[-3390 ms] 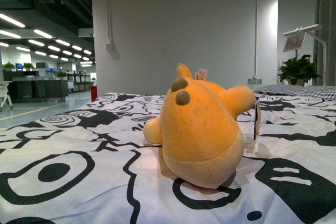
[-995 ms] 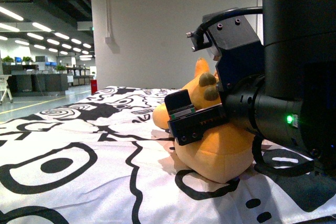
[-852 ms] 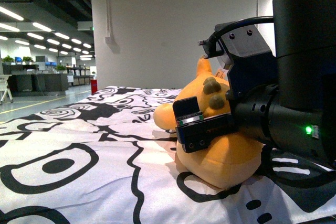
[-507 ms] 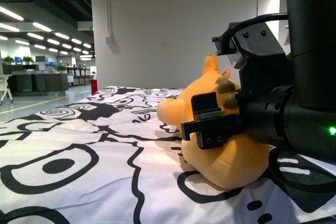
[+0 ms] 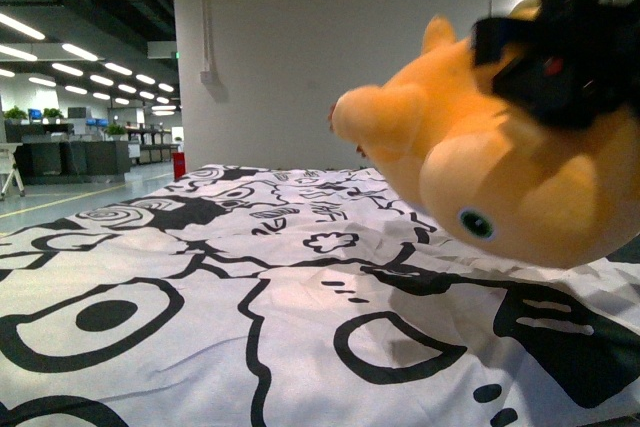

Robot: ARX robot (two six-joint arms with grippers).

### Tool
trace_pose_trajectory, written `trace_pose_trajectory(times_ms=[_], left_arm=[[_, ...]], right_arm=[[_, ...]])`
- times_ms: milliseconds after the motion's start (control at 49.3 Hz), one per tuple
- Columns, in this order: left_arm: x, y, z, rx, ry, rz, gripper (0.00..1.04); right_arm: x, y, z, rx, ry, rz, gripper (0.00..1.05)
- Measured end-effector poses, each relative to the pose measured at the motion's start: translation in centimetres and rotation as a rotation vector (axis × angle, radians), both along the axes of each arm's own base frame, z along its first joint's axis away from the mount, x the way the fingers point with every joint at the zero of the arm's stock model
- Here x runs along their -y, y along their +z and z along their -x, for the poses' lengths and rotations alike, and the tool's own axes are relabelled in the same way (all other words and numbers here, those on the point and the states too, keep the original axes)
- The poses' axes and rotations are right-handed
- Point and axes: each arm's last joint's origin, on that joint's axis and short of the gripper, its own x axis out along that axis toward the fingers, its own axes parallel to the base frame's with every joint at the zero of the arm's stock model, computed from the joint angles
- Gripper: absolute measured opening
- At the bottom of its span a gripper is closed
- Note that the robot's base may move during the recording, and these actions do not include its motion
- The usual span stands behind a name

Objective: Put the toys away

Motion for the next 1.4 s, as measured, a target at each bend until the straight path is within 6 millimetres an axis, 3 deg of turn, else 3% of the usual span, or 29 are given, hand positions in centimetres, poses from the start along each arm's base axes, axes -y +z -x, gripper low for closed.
trace_pose_trajectory(times_ms=[183, 406, 568, 771, 873, 1035, 1400], left_arm=[[0.0, 0.0, 0.0, 0.0, 0.0, 0.0, 0.99], [0.0, 0.0, 0.0, 0.0, 0.0, 0.0, 0.99], [0.0, 0.0, 0.0, 0.0, 0.0, 0.0, 0.99], [0.0, 0.0, 0.0, 0.0, 0.0, 0.0, 0.99], [0.0, 0.0, 0.0, 0.0, 0.0, 0.0, 0.99], [0.0, 0.0, 0.0, 0.0, 0.0, 0.0, 0.99], [0.0, 0.0, 0.0, 0.0, 0.0, 0.0, 0.99]], right_arm=[[3.3, 1.6, 3.6, 0.051, 0.018, -0.046, 0.19], [7.3, 0.7, 8.0, 0.077, -0.016, -0.08, 0.19], [9.5, -2.8, 12.6, 0.077, -0.05, -0.089, 0.19], [8.4, -8.7, 15.8, 0.076, -0.088, -0.071, 0.19], [7.0, -10.8, 16.2, 0.13, -0.086, -0.012, 0.19], [6.2, -12.3, 16.2, 0.143, -0.054, 0.009, 0.19], [7.8, -14.0, 16.3, 0.147, -0.14, -0.014, 0.19]])
